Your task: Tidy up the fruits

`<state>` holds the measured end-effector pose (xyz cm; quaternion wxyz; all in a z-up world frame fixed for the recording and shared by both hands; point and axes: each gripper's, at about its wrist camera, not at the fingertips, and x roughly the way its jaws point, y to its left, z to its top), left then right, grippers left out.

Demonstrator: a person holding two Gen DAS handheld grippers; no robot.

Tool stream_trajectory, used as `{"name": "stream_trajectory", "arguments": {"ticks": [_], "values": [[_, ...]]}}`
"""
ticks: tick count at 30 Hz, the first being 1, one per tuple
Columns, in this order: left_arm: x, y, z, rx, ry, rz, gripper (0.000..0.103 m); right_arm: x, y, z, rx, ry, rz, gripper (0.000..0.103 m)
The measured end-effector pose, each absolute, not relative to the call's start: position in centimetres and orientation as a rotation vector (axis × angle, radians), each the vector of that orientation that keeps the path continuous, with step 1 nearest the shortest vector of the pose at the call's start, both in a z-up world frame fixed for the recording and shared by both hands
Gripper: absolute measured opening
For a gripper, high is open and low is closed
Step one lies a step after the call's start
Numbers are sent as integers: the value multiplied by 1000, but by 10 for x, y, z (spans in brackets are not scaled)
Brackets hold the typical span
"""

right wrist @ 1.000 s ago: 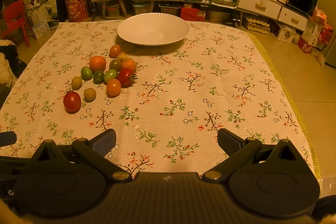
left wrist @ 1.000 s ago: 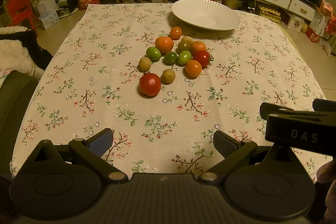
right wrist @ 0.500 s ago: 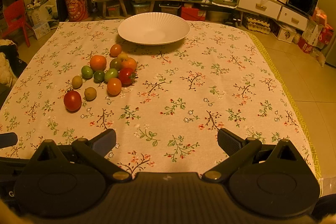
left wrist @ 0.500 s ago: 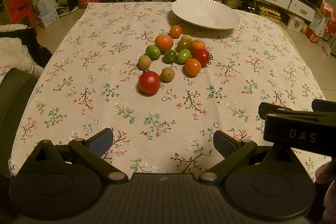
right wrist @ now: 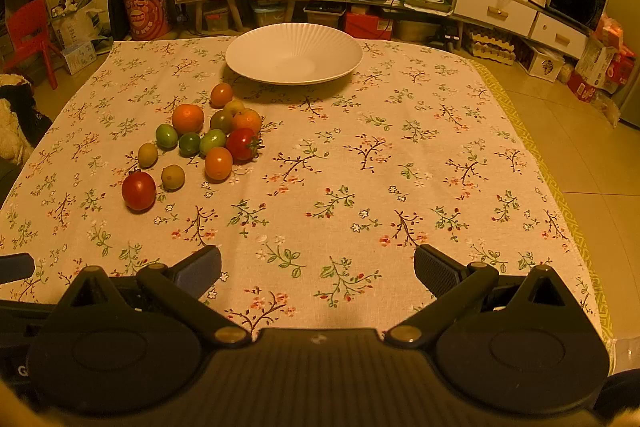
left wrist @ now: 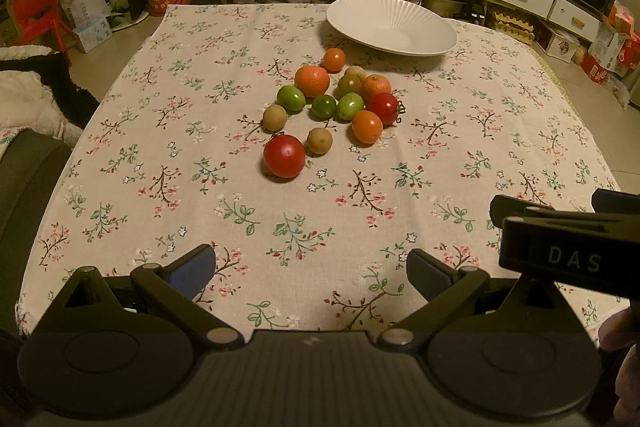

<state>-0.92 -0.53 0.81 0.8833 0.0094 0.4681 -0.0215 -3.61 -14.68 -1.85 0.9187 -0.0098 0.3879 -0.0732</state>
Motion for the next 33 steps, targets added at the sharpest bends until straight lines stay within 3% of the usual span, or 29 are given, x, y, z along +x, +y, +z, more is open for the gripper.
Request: {"name": "stream_trajectory", "arguments": {"ticks": [33], "values": [[-49, 26, -22, 20, 1015, -158, 100, -47, -133, -46, -106, 875, -31, 103]]}}
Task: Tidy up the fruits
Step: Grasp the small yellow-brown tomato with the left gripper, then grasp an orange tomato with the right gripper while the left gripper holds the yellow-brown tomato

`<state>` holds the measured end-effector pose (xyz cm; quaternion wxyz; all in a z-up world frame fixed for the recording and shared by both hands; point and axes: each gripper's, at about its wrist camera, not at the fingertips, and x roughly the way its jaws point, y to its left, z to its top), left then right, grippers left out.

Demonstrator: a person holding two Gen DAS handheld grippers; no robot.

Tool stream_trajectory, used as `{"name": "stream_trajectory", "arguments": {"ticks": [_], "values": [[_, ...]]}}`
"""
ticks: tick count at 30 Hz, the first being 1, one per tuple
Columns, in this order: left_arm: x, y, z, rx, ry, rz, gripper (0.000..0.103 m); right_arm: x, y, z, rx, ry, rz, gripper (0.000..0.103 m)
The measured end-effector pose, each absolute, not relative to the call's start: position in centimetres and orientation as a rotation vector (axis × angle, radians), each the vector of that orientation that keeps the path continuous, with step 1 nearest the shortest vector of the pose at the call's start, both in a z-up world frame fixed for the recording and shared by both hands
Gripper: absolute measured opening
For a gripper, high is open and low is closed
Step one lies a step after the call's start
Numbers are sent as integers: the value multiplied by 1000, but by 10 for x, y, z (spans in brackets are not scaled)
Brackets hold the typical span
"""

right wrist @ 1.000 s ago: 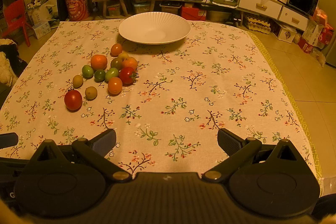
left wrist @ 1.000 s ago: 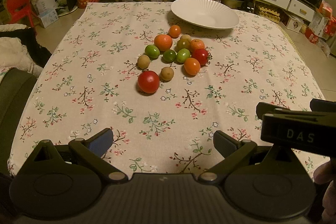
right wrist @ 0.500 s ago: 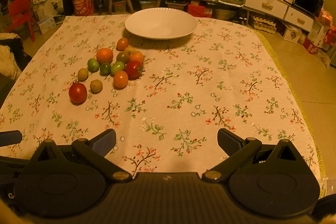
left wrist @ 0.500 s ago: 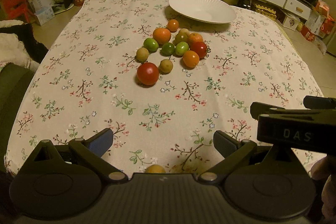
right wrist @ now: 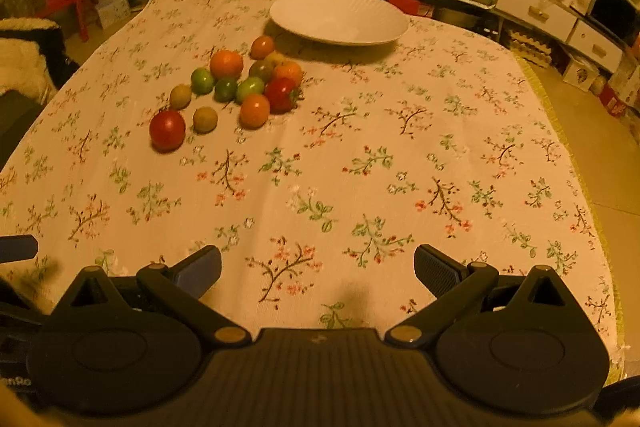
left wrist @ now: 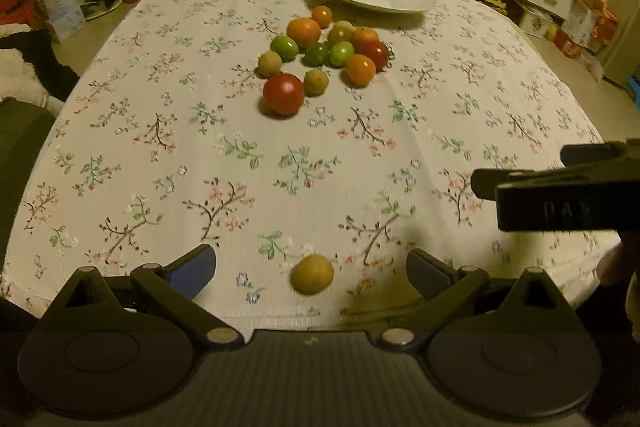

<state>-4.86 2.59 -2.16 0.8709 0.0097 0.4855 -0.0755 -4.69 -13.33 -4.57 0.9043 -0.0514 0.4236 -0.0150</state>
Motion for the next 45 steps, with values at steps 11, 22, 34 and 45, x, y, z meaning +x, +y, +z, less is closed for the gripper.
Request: {"name": "stream_trajectory", "arguments": {"ticks": [11, 22, 34, 45], "values": [[-43, 33, -48, -98, 1097, -213, 66, -44, -129, -55, -112, 896, 5, 103], [-38, 36, -57, -110, 1087, -181, 50, -37, -127, -62, -127, 914, 21, 100], [-31, 40, -57, -99, 1038, -172, 22, -18, -123, -70, -154, 898, 64, 90], [-4, 37, -55, -109, 1002, -186, 22, 2, -119, -76, -156, 858, 121, 78]]}}
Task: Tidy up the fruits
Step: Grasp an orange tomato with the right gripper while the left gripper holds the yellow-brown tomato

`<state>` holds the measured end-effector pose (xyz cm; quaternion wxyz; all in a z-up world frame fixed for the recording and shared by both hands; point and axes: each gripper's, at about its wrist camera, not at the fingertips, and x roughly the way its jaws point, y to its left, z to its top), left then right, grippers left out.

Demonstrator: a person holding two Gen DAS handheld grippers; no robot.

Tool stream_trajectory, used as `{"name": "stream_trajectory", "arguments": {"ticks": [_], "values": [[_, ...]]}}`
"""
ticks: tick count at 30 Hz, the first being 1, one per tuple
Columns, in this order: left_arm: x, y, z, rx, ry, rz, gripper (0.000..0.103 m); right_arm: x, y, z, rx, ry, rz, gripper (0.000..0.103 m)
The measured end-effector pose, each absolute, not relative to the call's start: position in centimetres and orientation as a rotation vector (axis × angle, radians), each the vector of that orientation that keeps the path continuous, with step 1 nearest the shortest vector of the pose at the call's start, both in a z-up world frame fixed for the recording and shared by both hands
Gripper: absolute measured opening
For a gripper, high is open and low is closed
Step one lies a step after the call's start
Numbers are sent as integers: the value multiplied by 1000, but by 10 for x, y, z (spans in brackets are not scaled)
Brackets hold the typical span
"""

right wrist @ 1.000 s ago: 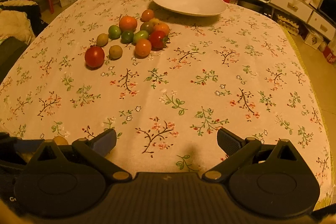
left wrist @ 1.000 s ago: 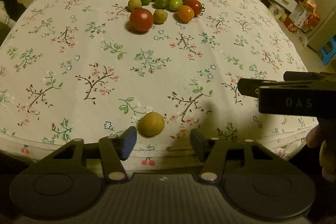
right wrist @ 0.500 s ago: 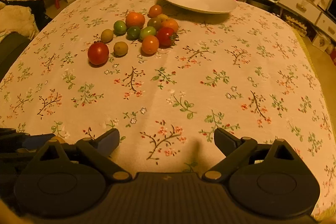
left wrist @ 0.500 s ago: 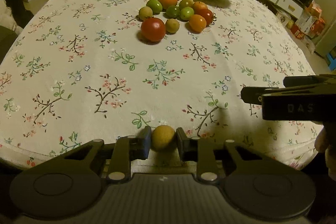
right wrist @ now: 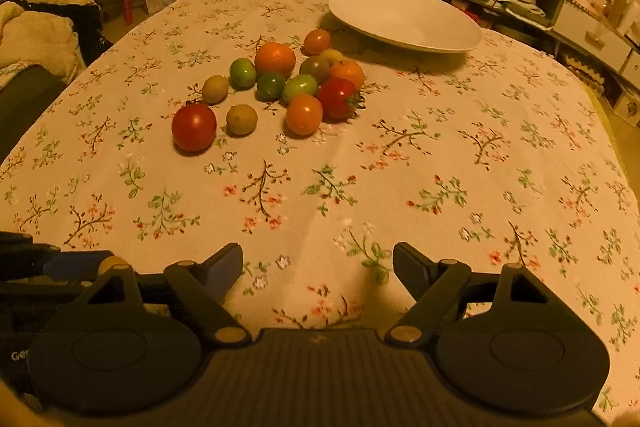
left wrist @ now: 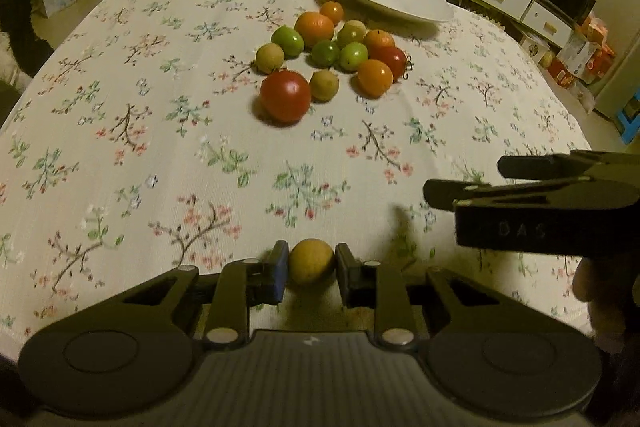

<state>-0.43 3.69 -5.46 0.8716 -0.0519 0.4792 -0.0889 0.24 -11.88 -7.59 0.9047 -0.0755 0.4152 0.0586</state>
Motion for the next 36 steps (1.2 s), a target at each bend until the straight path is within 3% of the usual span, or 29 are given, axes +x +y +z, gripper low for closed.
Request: {"name": "stream_trajectory", "arguments": {"ticks": [7, 12, 17, 36], "values": [[11, 35, -50, -119, 988, -196, 22, 21, -119, -74, -131, 864, 134, 75], [25, 30, -41, -107, 967, -211, 22, 41, -120, -71, -114, 869, 156, 59], [35, 28, -40, -110, 965, -225, 22, 62, -125, -71, -43, 879, 205, 51], [60, 25, -41, -126, 987, -222, 22, 112, -123, -80, 84, 906, 264, 36]]}}
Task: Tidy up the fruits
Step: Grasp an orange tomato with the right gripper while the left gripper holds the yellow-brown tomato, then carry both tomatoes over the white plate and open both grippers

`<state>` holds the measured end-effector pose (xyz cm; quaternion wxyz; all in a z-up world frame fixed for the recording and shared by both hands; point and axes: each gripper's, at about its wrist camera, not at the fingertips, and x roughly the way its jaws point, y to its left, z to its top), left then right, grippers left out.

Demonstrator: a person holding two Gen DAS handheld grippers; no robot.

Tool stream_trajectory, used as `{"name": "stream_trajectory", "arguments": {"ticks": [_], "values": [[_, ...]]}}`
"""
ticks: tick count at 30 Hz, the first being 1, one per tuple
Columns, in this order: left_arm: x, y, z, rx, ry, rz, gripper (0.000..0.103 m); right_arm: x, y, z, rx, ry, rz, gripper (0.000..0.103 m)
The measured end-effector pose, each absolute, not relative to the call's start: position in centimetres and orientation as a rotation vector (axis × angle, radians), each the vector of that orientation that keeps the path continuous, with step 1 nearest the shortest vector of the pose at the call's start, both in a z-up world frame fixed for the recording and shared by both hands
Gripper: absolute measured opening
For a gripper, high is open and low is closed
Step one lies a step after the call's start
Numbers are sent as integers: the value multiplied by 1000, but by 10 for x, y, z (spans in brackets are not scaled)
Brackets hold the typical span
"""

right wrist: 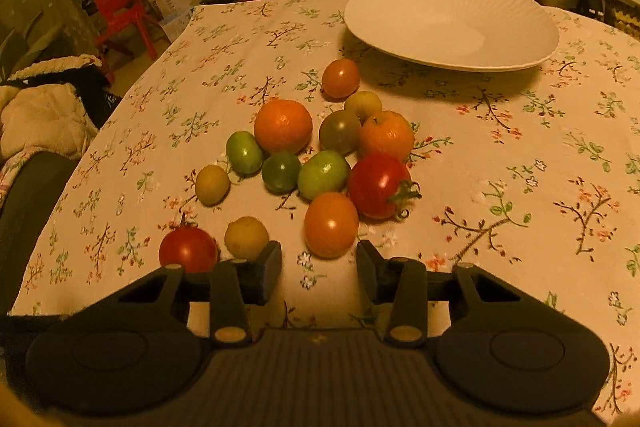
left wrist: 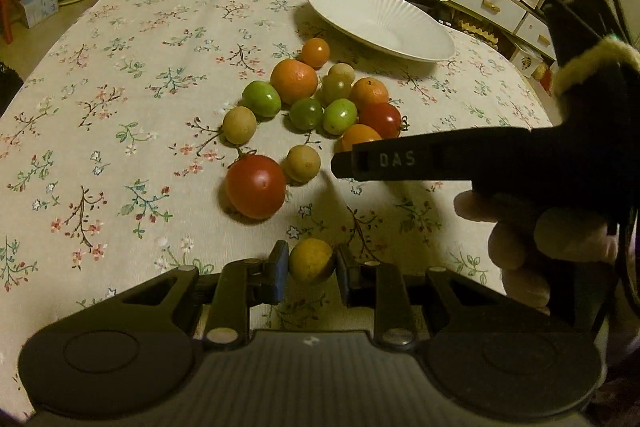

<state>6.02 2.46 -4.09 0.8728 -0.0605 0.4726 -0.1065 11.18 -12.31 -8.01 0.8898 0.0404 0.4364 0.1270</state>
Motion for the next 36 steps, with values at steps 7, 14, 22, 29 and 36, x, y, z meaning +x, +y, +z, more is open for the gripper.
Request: {"name": "stream_trajectory", "arguments": {"ticks": [7, 14, 22, 29, 36], "values": [[66, 21, -37, -111, 979, -224, 22, 118, -123, -80, 98, 906, 261, 29], [72, 19, -35, -105, 970, -223, 22, 119, -123, -79, 90, 904, 261, 27], [80, 19, -33, -131, 953, -242, 22, 116, -132, -72, 122, 898, 272, 27], [89, 13, -29, -124, 927, -251, 22, 110, -141, -62, 144, 879, 269, 27], [106, 6, -20, -112, 884, -271, 22, 111, -158, -50, 168, 854, 245, 27]]}}
